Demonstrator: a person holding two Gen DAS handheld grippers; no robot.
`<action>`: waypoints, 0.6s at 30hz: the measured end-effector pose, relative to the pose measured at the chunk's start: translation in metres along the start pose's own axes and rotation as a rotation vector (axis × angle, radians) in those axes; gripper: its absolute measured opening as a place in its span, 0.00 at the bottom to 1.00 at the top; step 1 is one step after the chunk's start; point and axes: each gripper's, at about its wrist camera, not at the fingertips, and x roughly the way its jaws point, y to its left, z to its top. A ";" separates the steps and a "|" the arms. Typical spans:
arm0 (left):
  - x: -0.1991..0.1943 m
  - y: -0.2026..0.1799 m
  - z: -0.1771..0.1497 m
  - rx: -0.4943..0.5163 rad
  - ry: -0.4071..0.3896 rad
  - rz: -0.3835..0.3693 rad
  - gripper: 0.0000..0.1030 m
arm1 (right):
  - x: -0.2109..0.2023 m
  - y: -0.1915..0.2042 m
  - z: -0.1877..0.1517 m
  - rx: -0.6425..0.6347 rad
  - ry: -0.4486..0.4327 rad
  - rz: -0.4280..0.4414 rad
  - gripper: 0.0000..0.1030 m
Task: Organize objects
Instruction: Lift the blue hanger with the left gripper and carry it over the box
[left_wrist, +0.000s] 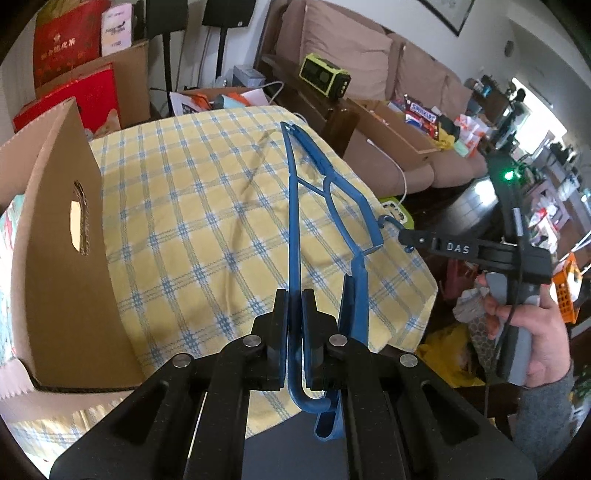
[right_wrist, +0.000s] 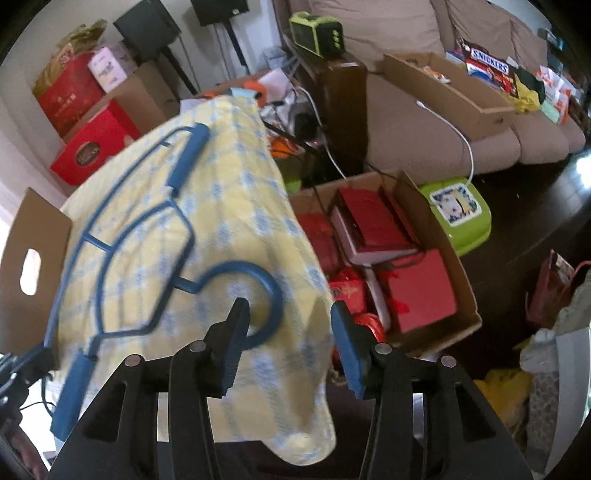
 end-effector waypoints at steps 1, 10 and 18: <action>0.001 -0.002 -0.001 0.005 0.007 -0.007 0.06 | 0.000 -0.002 -0.001 0.013 0.003 0.018 0.46; 0.008 -0.029 -0.010 0.064 0.025 -0.015 0.08 | -0.013 -0.012 -0.003 0.073 -0.022 0.068 0.27; -0.019 -0.028 -0.003 0.049 -0.036 -0.058 0.08 | -0.055 -0.008 0.007 0.080 -0.112 0.132 0.24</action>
